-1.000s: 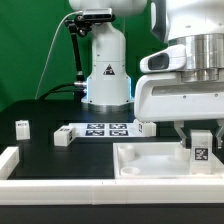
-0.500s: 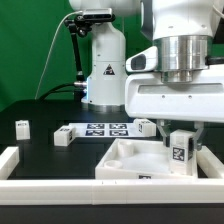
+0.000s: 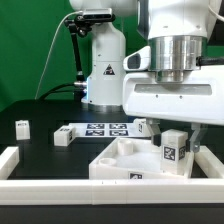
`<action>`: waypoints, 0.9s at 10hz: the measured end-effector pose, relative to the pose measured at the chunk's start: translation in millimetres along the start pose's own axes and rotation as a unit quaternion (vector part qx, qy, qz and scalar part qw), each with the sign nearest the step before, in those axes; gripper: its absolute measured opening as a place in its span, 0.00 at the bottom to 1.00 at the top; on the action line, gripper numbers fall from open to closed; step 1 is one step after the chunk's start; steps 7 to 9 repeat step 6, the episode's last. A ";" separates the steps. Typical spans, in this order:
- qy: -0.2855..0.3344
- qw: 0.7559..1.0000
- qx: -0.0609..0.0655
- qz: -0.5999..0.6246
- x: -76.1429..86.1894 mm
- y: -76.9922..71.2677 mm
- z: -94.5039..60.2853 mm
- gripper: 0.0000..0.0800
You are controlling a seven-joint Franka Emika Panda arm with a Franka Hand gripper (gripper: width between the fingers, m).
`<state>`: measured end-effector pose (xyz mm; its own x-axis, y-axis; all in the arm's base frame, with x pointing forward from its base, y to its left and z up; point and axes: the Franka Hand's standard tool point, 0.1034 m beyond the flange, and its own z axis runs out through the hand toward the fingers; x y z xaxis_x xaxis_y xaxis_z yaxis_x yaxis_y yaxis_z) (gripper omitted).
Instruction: Assemble one leg
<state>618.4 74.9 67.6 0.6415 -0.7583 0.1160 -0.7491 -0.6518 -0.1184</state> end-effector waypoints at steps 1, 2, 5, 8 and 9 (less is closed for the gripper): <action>0.000 1.000 0.000 0.000 0.0 0.0 0.0 0.78; 0.000 1.000 0.000 0.000 0.0 0.0 0.0 0.81; 0.000 1.000 0.000 0.000 0.0 0.0 0.0 0.81; 0.000 1.000 0.000 0.000 0.0 0.0 0.0 0.81; 0.000 1.000 0.000 0.000 0.0 0.0 0.0 0.81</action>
Offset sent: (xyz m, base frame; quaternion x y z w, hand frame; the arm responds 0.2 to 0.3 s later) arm 0.0000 0.0000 0.0000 0.0000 0.0000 0.0000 1.0000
